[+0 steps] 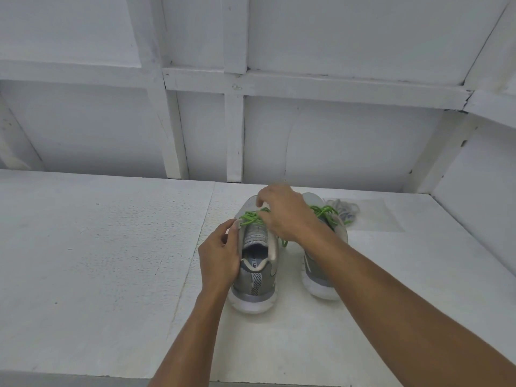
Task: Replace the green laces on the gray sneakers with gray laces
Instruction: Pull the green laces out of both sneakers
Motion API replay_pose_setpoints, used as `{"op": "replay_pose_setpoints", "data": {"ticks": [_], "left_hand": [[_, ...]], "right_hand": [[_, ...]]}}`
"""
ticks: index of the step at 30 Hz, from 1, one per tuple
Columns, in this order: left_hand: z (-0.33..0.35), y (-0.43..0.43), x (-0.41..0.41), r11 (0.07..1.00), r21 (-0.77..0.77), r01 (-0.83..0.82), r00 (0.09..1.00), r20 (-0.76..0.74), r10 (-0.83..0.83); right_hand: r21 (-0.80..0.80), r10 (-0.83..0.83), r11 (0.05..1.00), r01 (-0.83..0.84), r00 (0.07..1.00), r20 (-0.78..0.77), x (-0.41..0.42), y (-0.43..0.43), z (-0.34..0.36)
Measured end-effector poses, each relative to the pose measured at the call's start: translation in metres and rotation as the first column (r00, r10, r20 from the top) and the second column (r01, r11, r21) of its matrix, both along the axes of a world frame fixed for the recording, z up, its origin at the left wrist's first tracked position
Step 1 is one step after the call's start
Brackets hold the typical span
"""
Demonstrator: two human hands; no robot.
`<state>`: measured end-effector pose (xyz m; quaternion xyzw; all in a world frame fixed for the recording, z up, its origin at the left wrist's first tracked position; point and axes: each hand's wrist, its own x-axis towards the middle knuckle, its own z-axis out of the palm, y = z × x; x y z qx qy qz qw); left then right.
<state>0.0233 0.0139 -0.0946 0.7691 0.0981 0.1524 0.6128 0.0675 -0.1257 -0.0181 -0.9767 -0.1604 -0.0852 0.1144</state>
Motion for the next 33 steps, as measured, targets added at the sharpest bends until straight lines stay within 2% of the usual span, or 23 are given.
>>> {"op": "replay_pose_setpoints", "data": {"ticks": [3,8,12,15,18,20,22,28,33], "left_hand": [[0.0,0.001,0.0,1.0,0.011,0.005,1.0,0.007,-0.005],[0.0,0.001,-0.001,1.0,-0.007,0.005,1.0,0.006,-0.005],[0.0,0.0,0.0,1.0,-0.031,0.003,1.0,0.019,-0.002],[0.0,-0.001,-0.001,0.999,-0.034,0.0,1.0,0.018,0.001],[-0.001,0.0,-0.001,0.999,-0.035,-0.004,1.0,0.01,0.005],[0.0,0.0,-0.001,1.0,-0.027,-0.003,1.0,0.014,0.003],[0.0,0.0,-0.002,1.0,-0.029,0.007,1.0,0.022,-0.007],[0.0,-0.001,-0.002,1.0,-0.03,0.006,1.0,0.026,-0.005],[0.0,-0.001,-0.002,0.999,-0.049,-0.005,1.0,0.018,0.006]], "right_hand": [[-0.033,0.06,0.998,-0.06,0.998,-0.017,-0.005,0.012,-0.02],[-0.041,0.045,0.998,-0.04,0.99,0.134,-0.003,0.011,-0.021],[-0.002,-0.168,0.985,0.173,0.96,0.224,0.011,-0.017,0.004],[0.029,-0.225,0.974,0.223,0.961,0.162,0.013,-0.024,0.008],[0.148,-0.075,0.986,0.07,0.997,0.027,0.0,-0.007,-0.001],[0.11,0.031,0.994,-0.03,1.0,-0.006,-0.005,0.007,-0.013],[0.006,0.071,0.997,-0.072,0.997,0.043,-0.007,0.016,-0.024],[-0.069,-0.002,0.998,0.009,0.994,0.109,-0.007,0.017,-0.017],[0.092,-0.125,0.989,0.114,0.985,0.123,-0.002,-0.008,0.003]]}}
